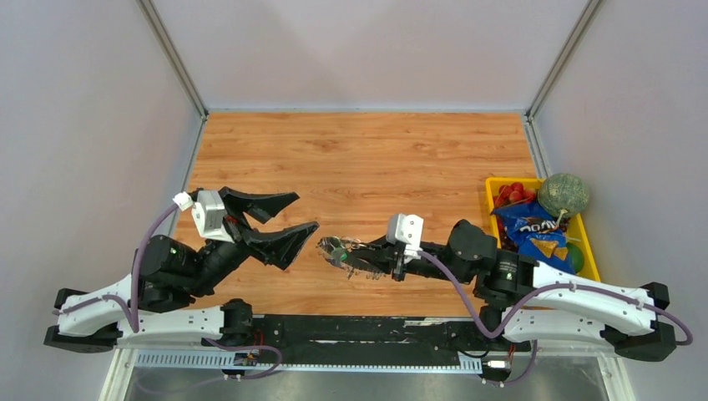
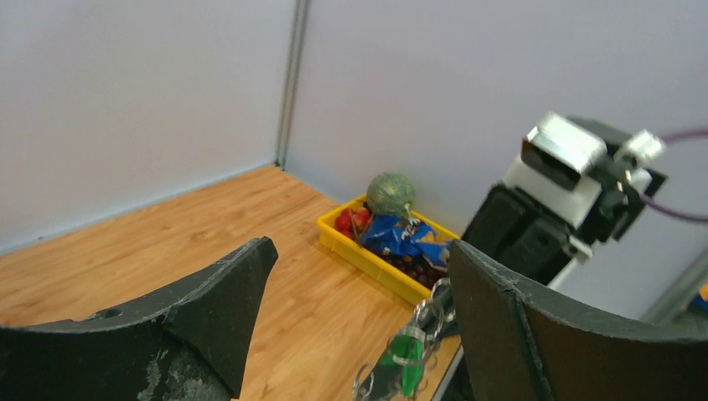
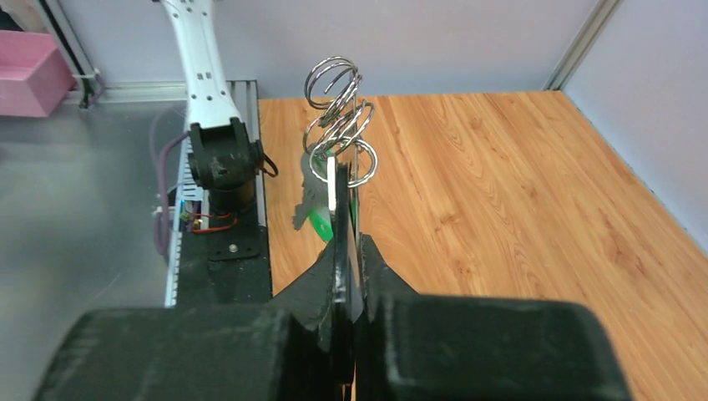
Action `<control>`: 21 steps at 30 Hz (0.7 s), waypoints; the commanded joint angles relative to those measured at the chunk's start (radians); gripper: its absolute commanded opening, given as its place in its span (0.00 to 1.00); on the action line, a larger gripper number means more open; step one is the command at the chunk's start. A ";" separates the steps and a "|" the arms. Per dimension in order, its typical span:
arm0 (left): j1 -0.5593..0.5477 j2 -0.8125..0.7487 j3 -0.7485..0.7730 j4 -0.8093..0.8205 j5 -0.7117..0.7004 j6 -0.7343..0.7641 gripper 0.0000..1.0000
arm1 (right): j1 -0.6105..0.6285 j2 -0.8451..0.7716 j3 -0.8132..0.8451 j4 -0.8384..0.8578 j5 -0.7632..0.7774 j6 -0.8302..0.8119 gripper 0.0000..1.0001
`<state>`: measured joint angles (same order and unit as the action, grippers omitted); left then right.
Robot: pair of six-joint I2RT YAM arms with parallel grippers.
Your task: Put the keys on the keyring
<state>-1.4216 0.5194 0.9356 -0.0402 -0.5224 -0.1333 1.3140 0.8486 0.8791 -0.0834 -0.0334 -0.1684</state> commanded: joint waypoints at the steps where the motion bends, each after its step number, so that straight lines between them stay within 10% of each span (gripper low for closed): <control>1: 0.000 -0.024 0.004 -0.108 0.240 0.045 0.88 | -0.004 -0.028 0.154 -0.104 -0.077 0.063 0.00; 21: 0.000 0.041 -0.033 -0.146 0.615 0.126 1.00 | -0.004 0.018 0.294 -0.199 -0.258 0.163 0.00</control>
<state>-1.4212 0.5297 0.9089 -0.2218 0.0242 -0.0307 1.3128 0.8619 1.1027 -0.3229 -0.2581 -0.0326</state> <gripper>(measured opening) 0.997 0.034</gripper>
